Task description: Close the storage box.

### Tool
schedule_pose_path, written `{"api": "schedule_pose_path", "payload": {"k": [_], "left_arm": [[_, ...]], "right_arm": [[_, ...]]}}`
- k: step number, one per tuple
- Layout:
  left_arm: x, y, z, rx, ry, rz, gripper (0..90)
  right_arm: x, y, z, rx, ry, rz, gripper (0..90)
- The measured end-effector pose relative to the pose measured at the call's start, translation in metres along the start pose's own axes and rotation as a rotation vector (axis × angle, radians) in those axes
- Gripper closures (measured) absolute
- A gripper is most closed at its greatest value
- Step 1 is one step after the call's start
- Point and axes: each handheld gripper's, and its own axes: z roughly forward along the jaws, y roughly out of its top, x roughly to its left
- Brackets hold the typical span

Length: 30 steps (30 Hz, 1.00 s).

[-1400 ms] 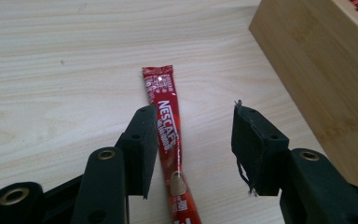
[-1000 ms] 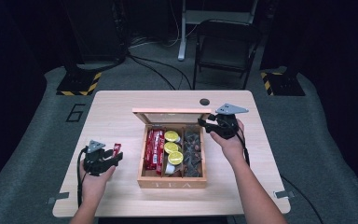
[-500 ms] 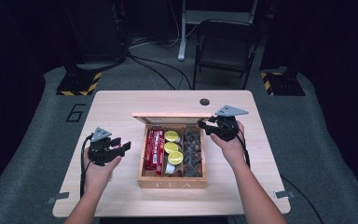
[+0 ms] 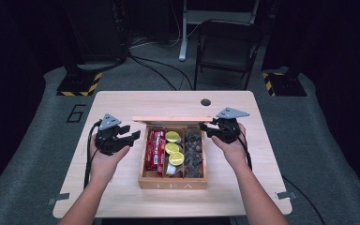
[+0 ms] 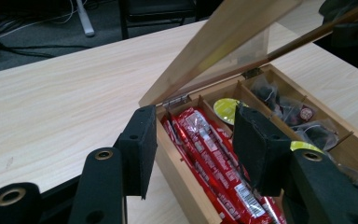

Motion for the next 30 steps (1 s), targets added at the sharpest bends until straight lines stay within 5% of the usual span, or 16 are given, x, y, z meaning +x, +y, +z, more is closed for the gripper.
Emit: {"api": "schedule_pose_path", "payload": {"k": [19,30], "left_arm": [[-0.016,0.031,-0.002,-0.036,0.015,0.050,56.2],[-0.018,0.034,-0.003,-0.034,0.041,0.078,60.7]], "right_arm": [[-0.001,-0.001,0.000,-0.004,0.006,0.012,54.9],[-0.002,-0.002,0.000,-0.015,0.011,0.025,54.9]]}}
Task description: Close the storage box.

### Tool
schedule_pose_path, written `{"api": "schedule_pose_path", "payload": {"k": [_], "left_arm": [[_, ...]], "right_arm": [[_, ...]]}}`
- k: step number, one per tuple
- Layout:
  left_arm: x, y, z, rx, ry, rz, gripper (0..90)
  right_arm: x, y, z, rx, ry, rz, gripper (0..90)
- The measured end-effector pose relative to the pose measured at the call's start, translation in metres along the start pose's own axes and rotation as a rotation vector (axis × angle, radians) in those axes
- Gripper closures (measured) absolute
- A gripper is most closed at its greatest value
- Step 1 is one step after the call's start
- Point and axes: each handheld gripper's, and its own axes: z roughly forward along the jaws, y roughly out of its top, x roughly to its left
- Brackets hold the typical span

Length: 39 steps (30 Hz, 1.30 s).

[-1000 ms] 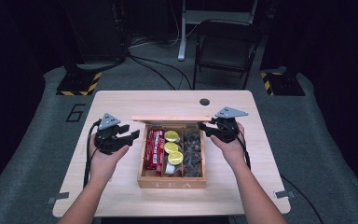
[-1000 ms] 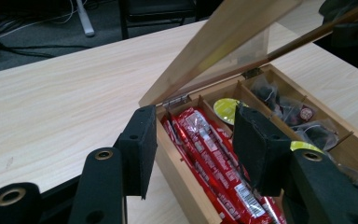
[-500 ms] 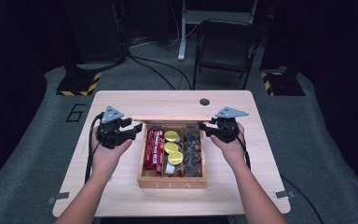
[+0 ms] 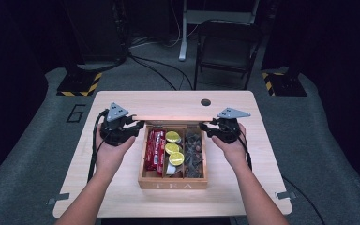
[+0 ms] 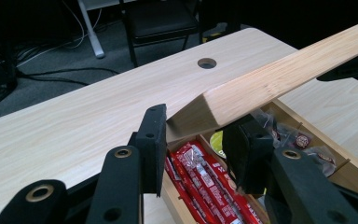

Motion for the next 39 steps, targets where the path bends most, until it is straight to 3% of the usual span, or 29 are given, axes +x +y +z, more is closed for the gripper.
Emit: {"api": "schedule_pose_path", "payload": {"k": [7,13,21,33,39], "left_arm": [[0.000,0.001,0.001,-0.003,0.000,-0.007,60.8],[0.001,0.002,0.001,-0.002,-0.004,-0.012,60.7],[0.002,0.003,0.001,-0.002,-0.004,-0.014,60.7],[0.004,0.000,0.001,-0.012,-0.021,-0.007,60.5],[0.004,0.000,0.001,-0.012,-0.025,-0.004,60.5]], "right_arm": [[0.000,0.000,-0.003,-0.001,0.009,0.024,54.8],[0.002,0.003,-0.012,-0.038,0.025,0.030,53.5],[0.009,0.006,-0.023,-0.027,0.017,0.034,51.7],[0.023,0.017,-0.041,-0.041,-0.007,0.021,51.1],[0.028,0.024,-0.041,-0.015,-0.013,0.005,50.6]]}}
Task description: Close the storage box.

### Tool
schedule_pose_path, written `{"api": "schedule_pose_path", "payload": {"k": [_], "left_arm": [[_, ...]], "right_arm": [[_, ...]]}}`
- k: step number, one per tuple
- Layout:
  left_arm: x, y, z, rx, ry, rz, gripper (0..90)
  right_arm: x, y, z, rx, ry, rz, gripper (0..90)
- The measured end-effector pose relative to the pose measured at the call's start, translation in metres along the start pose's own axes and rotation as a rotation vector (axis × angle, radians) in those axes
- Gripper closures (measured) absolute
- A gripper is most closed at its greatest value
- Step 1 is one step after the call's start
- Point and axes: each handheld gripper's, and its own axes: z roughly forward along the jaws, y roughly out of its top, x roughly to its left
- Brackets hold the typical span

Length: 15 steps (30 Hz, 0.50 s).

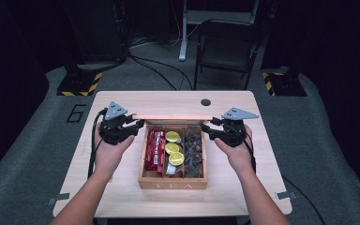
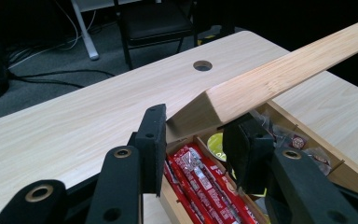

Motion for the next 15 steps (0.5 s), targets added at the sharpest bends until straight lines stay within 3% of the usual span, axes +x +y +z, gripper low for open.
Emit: {"api": "schedule_pose_path", "payload": {"k": [7,10,15], "left_arm": [[-0.001,-0.003,-0.001,0.001,-0.003,0.010,60.3],[-0.001,-0.004,-0.002,0.003,-0.007,0.012,60.2],[-0.003,-0.006,-0.003,0.004,-0.010,0.013,60.0]], "right_arm": [[0.002,0.010,-0.007,0.012,-0.026,-0.033,51.7],[0.004,0.012,-0.008,0.023,-0.003,-0.049,55.2],[0.010,0.015,-0.015,0.020,-0.006,-0.087,55.1]]}}
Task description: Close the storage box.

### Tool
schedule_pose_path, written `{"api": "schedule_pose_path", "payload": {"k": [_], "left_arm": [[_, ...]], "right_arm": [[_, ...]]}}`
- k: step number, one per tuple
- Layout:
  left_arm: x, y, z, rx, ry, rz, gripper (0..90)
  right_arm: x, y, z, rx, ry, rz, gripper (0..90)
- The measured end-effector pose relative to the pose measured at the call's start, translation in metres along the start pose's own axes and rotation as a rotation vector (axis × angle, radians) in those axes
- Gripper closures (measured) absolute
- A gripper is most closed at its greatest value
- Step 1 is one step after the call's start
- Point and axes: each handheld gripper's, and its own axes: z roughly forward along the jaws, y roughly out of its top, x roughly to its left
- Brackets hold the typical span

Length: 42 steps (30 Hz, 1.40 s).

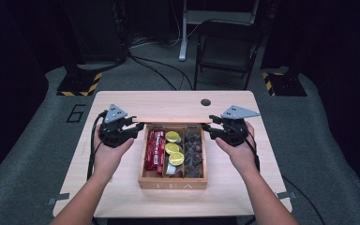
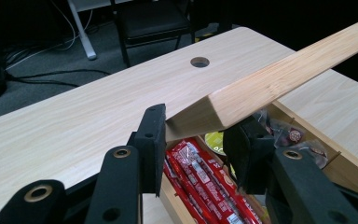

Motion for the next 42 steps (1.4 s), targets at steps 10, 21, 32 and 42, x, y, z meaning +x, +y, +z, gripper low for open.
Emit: {"api": "schedule_pose_path", "payload": {"k": [10,21,32,42], "left_arm": [[-0.004,-0.007,-0.003,0.004,-0.004,0.015,59.7],[-0.011,-0.025,-0.008,-0.008,-0.009,0.019,59.1],[-0.017,-0.042,-0.012,0.002,-0.015,0.029,59.1],[-0.026,-0.064,-0.014,-0.021,-0.003,0.043,59.4]], "right_arm": [[0.006,-0.006,-0.008,0.003,0.001,-0.010,56.9],[0.015,-0.021,-0.012,0.002,0.001,-0.040,56.5],[0.025,-0.035,-0.015,0.009,-0.010,-0.072,56.1],[0.035,-0.055,-0.018,0.010,-0.013,-0.088,56.1]]}}
